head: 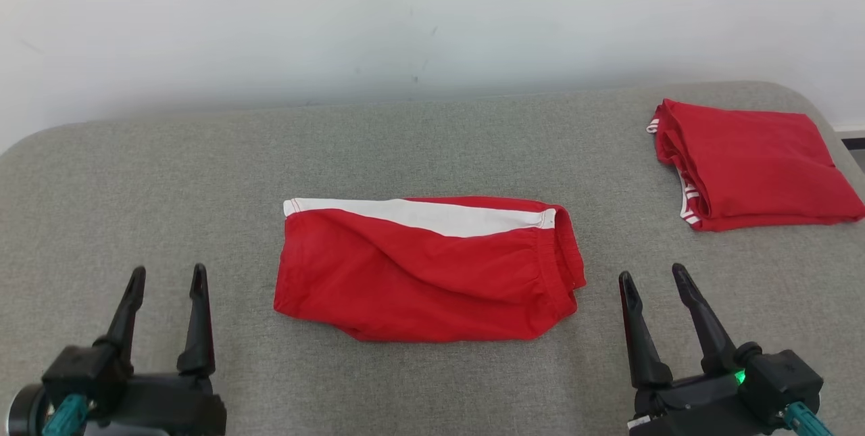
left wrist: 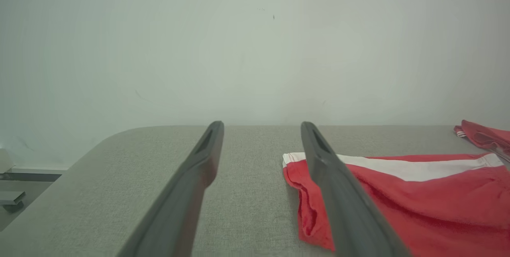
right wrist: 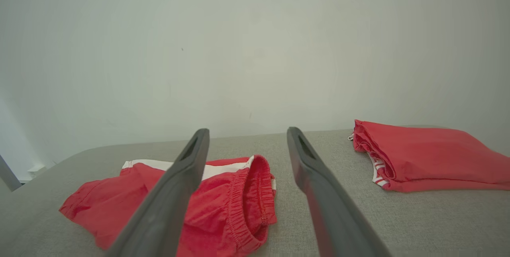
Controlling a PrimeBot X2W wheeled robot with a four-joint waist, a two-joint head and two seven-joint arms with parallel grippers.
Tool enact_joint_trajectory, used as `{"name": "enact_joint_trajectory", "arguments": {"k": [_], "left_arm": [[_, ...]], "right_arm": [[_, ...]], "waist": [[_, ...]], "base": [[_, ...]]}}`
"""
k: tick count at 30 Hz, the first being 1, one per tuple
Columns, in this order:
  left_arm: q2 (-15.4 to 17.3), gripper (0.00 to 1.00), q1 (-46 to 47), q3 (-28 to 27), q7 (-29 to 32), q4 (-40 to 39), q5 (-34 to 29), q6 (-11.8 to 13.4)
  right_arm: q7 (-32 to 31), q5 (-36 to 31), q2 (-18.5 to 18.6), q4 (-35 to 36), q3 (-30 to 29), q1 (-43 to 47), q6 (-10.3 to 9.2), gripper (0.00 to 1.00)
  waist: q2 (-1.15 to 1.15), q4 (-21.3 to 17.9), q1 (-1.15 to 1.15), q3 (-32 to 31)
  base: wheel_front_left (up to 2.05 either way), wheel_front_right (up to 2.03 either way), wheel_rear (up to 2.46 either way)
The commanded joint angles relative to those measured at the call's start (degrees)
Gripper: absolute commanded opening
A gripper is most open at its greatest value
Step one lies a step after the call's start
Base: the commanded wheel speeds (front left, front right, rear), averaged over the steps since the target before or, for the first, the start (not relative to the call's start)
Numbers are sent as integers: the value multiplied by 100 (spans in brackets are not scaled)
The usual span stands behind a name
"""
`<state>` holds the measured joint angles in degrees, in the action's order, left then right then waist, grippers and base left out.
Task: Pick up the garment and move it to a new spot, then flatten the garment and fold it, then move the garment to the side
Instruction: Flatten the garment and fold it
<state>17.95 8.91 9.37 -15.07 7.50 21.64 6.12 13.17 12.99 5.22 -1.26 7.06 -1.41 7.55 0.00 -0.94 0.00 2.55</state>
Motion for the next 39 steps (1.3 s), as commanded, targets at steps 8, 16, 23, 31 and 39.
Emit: {"name": "enact_joint_trajectory", "arguments": {"k": [8,16,23,31,39], "left_arm": [[-340,100,-824,-518,-8,-207,-495,-314],[-494,100,-1101,-644,-8,-76,-599,-598],[-479,100,-1132,-591,-3,50,-685,-686],[-443,100,-1119,-655,196,20,-568,-572],[-398,100,-1189,-663,265,-34,-517,-520]], "right_arm": [[24,-115,-75,-156,-110,286,-17,100],[-94,-251,-117,-247,-237,519,-17,100],[-285,-396,-146,-177,-278,606,-17,100],[-485,-467,-183,-3,-329,663,-17,100],[-632,-502,-204,110,-330,740,-17,100]], "waist": [[0,65,0,-111],[0,198,0,-320],[0,259,0,-438],[0,304,0,-506],[0,310,0,-533]], "base": [[0,0,0],[0,0,0],[0,0,0],[0,0,0],[0,0,0]]}}
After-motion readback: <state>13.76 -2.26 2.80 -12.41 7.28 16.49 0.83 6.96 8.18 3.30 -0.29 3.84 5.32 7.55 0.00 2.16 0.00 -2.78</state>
